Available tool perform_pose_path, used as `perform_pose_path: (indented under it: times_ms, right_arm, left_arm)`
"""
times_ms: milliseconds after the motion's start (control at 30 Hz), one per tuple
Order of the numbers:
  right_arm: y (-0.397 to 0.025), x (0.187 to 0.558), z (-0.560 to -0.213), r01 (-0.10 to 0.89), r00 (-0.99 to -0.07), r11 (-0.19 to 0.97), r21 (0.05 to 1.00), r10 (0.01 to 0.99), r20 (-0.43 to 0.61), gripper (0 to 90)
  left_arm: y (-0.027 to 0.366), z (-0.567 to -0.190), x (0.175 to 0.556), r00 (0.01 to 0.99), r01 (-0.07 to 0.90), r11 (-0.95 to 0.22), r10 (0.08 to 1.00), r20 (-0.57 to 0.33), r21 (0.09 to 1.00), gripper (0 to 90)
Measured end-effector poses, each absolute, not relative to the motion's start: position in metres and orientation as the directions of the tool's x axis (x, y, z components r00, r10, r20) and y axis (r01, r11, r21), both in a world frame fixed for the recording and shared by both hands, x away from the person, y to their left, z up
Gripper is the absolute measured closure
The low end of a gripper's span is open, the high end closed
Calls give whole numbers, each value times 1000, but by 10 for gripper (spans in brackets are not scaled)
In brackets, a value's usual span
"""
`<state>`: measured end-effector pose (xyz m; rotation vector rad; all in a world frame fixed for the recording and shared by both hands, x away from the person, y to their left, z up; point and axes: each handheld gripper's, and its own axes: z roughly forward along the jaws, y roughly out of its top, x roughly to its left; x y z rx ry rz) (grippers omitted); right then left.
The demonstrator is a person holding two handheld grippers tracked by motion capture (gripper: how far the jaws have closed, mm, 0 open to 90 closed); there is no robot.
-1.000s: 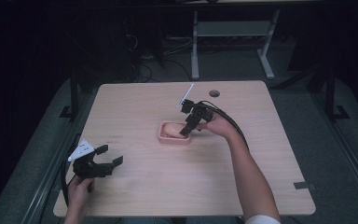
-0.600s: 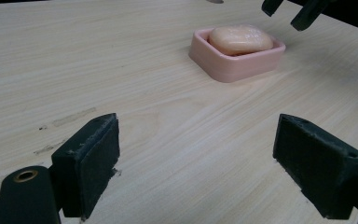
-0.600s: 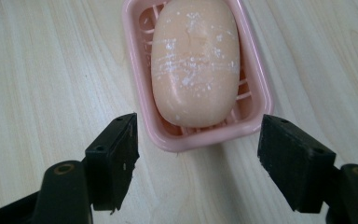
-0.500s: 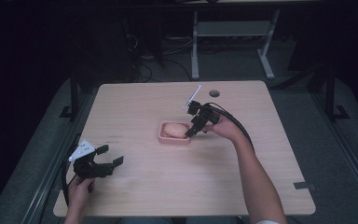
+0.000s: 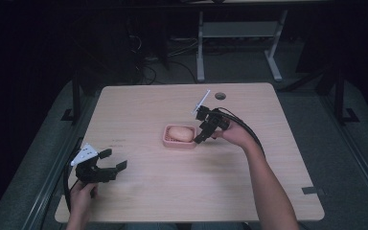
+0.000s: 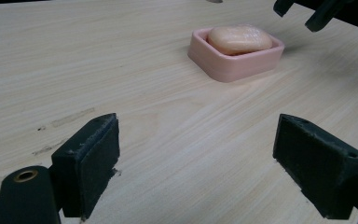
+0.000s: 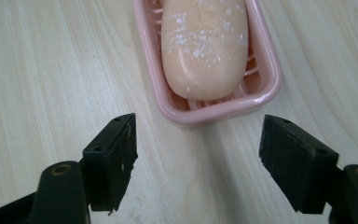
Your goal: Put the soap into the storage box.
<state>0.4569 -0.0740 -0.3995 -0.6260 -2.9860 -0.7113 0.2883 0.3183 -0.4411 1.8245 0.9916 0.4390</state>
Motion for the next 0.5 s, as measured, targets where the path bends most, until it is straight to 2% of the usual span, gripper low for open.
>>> perform_pose_path:
  times_ms: [500]
  right_arm:
    - [-89, 443, -400, 391, -916, 807, 442, 388, 103, 265]
  left_arm:
    - [318, -441, 288, 603, 438, -196, 788, -124, 877, 143]
